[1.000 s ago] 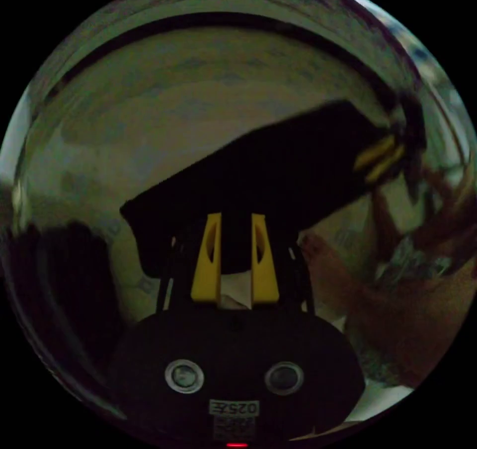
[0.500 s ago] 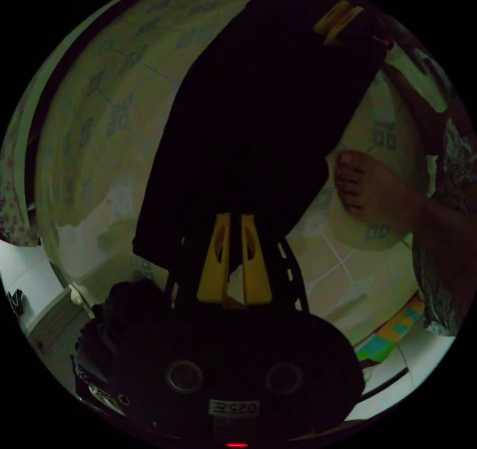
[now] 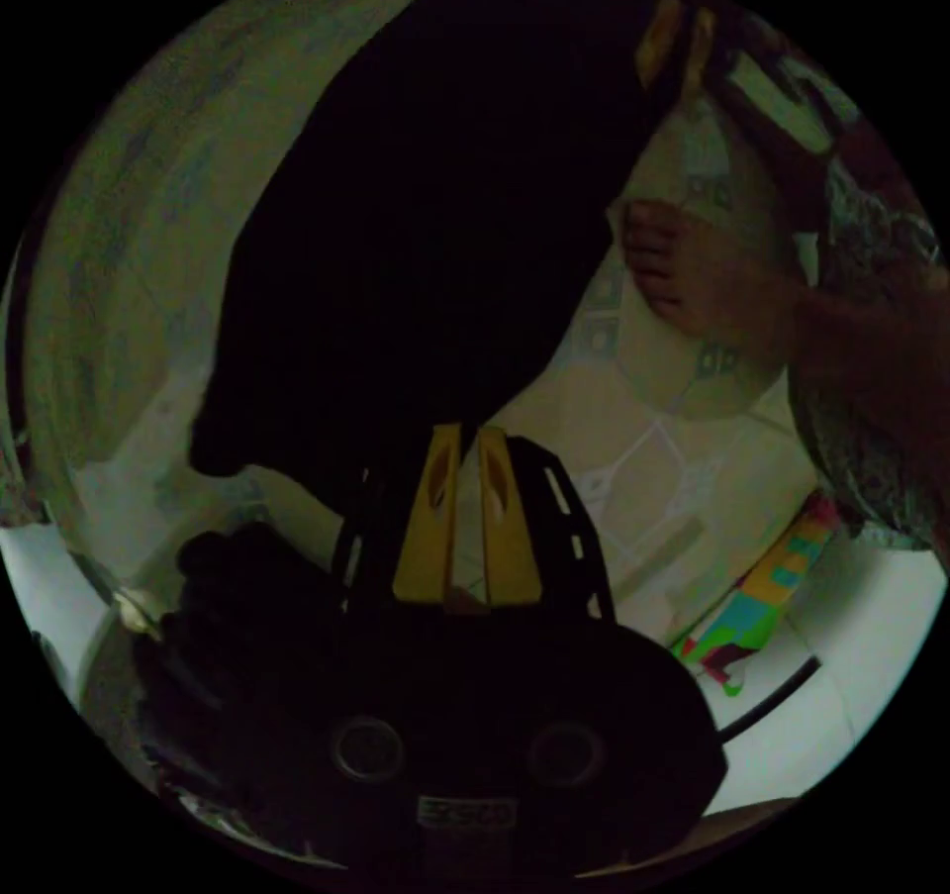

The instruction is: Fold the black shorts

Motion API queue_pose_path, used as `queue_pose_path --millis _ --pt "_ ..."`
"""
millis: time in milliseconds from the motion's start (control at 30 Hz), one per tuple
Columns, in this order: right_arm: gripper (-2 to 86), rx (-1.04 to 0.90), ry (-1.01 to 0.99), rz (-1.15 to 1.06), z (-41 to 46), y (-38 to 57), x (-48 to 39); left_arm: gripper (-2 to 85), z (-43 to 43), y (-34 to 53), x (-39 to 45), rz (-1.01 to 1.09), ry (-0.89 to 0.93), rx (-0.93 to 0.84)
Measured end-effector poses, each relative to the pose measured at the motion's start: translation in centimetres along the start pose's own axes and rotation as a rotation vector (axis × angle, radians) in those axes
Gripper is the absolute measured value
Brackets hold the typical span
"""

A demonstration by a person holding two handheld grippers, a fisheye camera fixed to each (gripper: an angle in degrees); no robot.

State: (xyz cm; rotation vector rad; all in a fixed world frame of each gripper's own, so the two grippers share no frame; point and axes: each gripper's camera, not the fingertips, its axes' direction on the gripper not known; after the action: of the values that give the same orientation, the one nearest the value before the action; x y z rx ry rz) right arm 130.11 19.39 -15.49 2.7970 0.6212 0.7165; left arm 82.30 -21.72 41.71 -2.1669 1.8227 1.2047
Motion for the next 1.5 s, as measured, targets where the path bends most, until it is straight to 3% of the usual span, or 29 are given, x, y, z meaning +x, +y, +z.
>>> queue_pose_path --millis 167,333,500,633,700,867,933,1067,1200,1333,1400,1500 --pt "10.8 0.011 -0.091 -0.026 -3.2 0.6 -1.1 -1.3 -1.7 1.7 -3.0 -0.174 0.239 0.133" --pt "8.7 0.164 -0.075 -0.007 -9.9 0.1 0.7 -1.5 -7.1 1.9 -4.2 -0.211 0.125 0.232" --pt "8.8 0.211 0.094 0.075 -12.6 -1.0 5.0 -0.9 -5.0 -2.5 -7.6 -0.370 0.016 0.150" --pt "13.4 0.076 0.119 0.070 -12.9 -1.5 5.9 2.8 -3.7 -4.9 -9.4 -0.469 0.123 0.121" --pt "13.8 -0.018 0.263 0.018 -13.0 -1.2 4.7 4.5 -2.1 -5.9 -10.0 -0.552 0.165 0.029" --pt "8.9 -0.063 0.462 -0.042 -14.1 0.5 1.6 4.0 -0.8 -6.4 -9.4 -0.723 0.238 0.047" --pt "5.5 -0.055 0.452 -0.080 -14.9 1.5 0.4 2.8 -0.6 -6.8 -8.3 -0.742 0.192 0.049" --pt "3.9 0.023 0.414 -0.101 -17.5 4.4 -1.1 -0.7 -0.9 -9.2 -4.8 -0.719 -0.116 0.024" --pt "4.2 -0.014 0.521 -0.091 -21.5 4.4 0.0 -1.0 -1.5 -12.5 -7.2 -0.696 -0.341 0.014" --pt "5.5 0.125 0.375 0.040 -25.9 5.1 3.3 0.1 -0.8 -14.1 -13.4 -0.796 -0.398 0.024" --pt "7.5 0.230 0.167 0.152 -28.7 7.5 5.6 1.5 0.0 -14.4 -16.2 -0.820 -0.422 -0.035" --pt "9.0 0.401 0.109 0.273 -33.7 13.9 5.5 3.7 -0.3 -12.8 -17.4 -0.874 -0.399 -0.073"
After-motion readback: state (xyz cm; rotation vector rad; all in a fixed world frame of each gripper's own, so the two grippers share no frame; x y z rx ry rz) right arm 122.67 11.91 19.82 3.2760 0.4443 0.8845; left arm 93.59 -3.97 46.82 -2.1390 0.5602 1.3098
